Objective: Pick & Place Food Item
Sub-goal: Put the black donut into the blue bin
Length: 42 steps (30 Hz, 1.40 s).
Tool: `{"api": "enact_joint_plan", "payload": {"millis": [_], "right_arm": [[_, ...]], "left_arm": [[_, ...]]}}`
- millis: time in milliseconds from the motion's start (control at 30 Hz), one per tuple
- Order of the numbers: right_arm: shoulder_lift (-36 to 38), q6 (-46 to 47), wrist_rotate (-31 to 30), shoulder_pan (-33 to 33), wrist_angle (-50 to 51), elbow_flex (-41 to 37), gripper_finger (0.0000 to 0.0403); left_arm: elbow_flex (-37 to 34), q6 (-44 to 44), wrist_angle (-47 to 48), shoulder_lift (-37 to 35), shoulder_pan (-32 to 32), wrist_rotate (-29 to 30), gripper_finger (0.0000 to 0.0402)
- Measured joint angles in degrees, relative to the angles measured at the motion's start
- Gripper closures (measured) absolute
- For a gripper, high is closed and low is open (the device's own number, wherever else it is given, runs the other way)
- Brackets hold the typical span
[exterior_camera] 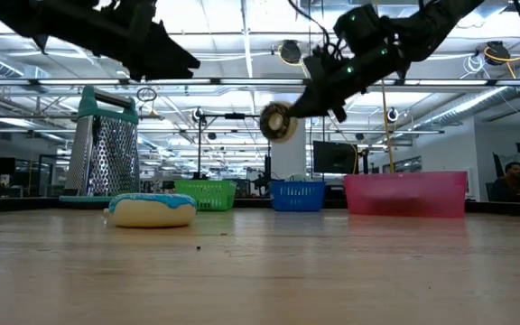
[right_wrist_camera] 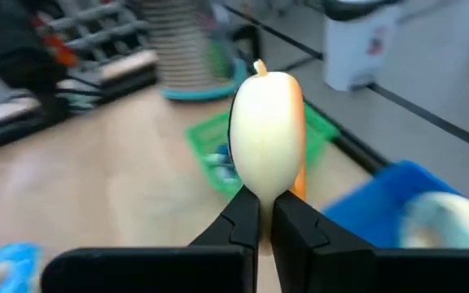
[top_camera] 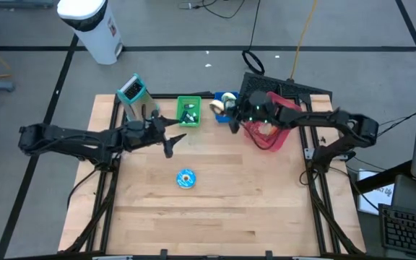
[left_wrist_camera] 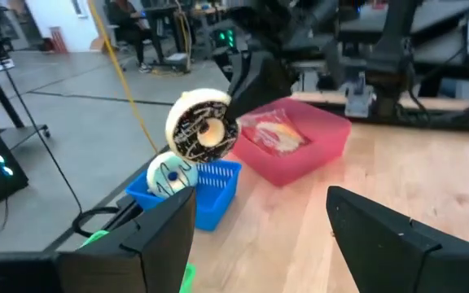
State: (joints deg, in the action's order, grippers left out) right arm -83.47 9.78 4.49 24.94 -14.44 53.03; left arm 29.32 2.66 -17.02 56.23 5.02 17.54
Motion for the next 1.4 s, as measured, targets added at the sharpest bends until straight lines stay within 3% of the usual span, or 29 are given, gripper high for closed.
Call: {"api": "enact_joint_plan", "payload": {"millis": [300,733,967,1133,1233,1400], "right_arm": [[-4.45,-0.44,0.95,8.76,2.24,0.25,0.0395],[-15.98,-0.44,2.92,10.64,-5.25,0.2,0.0395],[-17.83,-0.35,-4.51,10.93,-6.42,0.18,0.0394],[-17.92,-0.42,-4.44,10.85,-6.41,0.18,0.0394],[-17.92,-0.44,-4.46,10.85,-5.84,0.18,0.038],[-17.92,-0.66,-4.46,10.83,-5.46,0.18,0.0325]], "left_arm": [[-4.54,-3.45,-2.69,0.02,2.72,-1.24,0.0123],[-4.59,-4.5,-2.99,0.02,3.58,-2.67,0.0123],[-4.59,-4.87,-2.47,0.02,3.58,-2.69,0.0124],[-4.59,-4.74,-2.49,0.02,3.58,-2.69,0.0124],[-4.59,-4.66,-2.5,0.02,3.58,-2.69,0.0124],[-4.59,-4.66,-2.49,0.02,3.58,-2.69,0.0124]]}}
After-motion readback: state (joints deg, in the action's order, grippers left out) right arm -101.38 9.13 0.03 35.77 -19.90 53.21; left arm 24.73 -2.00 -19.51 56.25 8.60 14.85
